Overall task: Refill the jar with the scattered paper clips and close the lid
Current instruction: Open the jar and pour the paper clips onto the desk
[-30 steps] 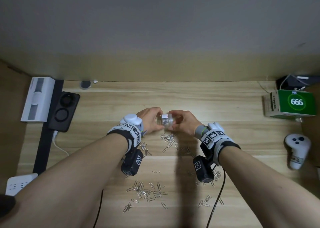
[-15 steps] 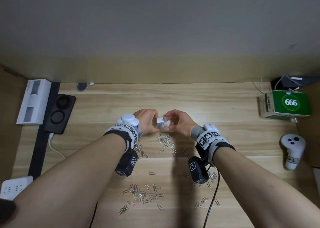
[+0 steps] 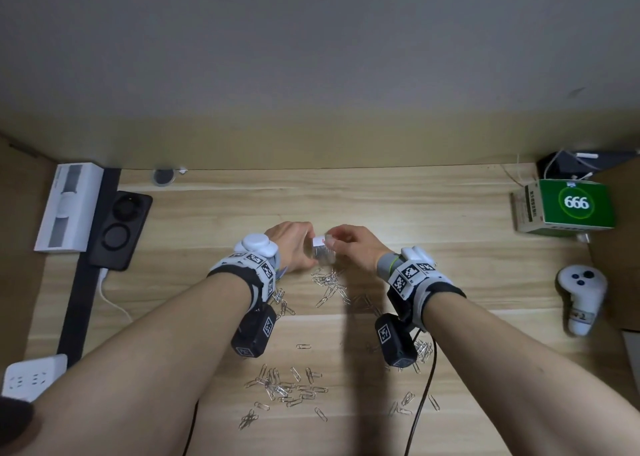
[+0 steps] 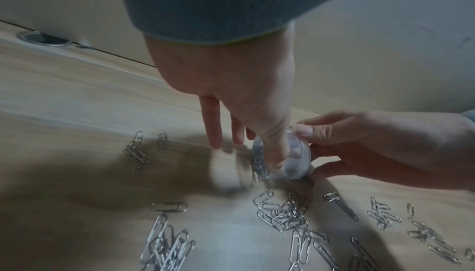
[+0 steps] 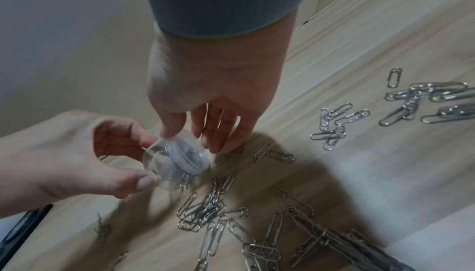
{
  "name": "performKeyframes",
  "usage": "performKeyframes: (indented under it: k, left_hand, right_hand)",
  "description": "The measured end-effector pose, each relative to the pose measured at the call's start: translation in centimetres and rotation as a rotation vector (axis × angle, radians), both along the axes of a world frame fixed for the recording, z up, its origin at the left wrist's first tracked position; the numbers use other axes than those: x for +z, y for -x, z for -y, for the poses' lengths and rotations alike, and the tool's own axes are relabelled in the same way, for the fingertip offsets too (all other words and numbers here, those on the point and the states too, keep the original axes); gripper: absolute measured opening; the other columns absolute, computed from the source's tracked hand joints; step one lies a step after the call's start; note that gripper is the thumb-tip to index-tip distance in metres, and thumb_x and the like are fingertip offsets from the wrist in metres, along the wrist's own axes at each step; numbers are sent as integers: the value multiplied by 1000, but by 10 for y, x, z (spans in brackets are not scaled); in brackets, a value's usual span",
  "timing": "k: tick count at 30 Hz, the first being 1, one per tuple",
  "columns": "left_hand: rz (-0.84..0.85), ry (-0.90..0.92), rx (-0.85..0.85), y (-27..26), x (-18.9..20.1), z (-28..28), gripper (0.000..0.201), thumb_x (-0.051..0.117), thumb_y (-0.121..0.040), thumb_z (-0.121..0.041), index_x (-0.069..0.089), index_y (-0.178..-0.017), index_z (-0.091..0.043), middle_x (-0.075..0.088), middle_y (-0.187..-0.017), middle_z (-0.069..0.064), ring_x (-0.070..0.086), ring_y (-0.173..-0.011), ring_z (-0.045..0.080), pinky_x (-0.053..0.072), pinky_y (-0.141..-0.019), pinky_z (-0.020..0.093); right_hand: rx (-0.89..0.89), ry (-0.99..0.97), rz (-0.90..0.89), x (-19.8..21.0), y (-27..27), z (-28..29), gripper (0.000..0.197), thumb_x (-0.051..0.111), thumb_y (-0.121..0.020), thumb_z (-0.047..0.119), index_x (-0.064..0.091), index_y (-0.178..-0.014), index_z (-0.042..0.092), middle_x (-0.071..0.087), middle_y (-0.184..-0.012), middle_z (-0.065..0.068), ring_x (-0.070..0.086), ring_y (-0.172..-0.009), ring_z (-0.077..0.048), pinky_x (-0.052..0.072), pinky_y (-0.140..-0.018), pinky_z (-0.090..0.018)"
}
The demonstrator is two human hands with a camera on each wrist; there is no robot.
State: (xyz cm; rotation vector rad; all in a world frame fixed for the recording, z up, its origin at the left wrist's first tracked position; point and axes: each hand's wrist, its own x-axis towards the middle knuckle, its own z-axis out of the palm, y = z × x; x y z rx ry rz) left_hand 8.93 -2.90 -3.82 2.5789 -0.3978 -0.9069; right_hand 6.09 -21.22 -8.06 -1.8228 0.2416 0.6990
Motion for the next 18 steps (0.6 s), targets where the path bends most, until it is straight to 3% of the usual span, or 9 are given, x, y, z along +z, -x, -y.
performKeyframes:
  k: [4, 7, 9, 12, 16, 18]
  left_hand:
    - [20, -5, 1, 1, -3, -2, 45, 71, -57, -53, 59, -92, -28, 64, -82, -7, 62, -74, 22, 51, -64, 34]
    - [21, 4, -2, 2, -4, -4, 42, 73, -59, -49, 58, -91, -27, 64, -83, -6, 61, -74, 22, 50, -64, 34]
    - [25, 2, -9, 2, -4, -4, 43, 73, -58, -51, 58, -91, -27, 63, -83, -6, 61, -74, 21, 50, -64, 34]
    - [24, 8, 21, 2, -5, -11, 44, 67, -57, -55, 59, -89, -25, 63, -80, -7, 59, -70, 19, 50, -64, 36]
    - [37, -86, -16, 11, -21, -34, 3, 63, -73, -24, 60, -73, -25, 65, -82, -11, 63, -77, 16, 52, -66, 31]
    - [63, -63, -11, 13, -28, -40, 11, 64, -79, -19, 62, -73, -27, 65, -86, -13, 62, -80, 14, 48, -66, 27]
  right_hand:
    - [75, 72, 83, 4, -3, 4, 66, 84, -74, 11, 53, -132, 12, 59, -127, -1, 56, -109, -16, 47, -97, -26]
    - [203, 226, 73, 2, -1, 13, 83, 91, -61, 17, 52, -134, 20, 55, -126, 0, 57, -110, -19, 49, -98, -34]
    - [185, 217, 59, -1, 1, 15, 81, 91, -62, 26, 53, -132, 20, 56, -122, 0, 57, -107, -18, 49, -98, -34]
    - [66, 159, 48, 3, 1, 12, 57, 75, -81, 44, 57, -128, 16, 59, -115, 2, 56, -104, -16, 47, -99, -33]
    - [100, 174, 52, 0, 1, 9, 50, 67, -85, 53, 59, -123, 20, 65, -113, 1, 62, -103, -17, 51, -96, -36]
    - [154, 238, 89, -1, 2, 6, 43, 71, -84, 47, 62, -119, 24, 66, -108, 2, 63, -98, -17, 53, -91, -36]
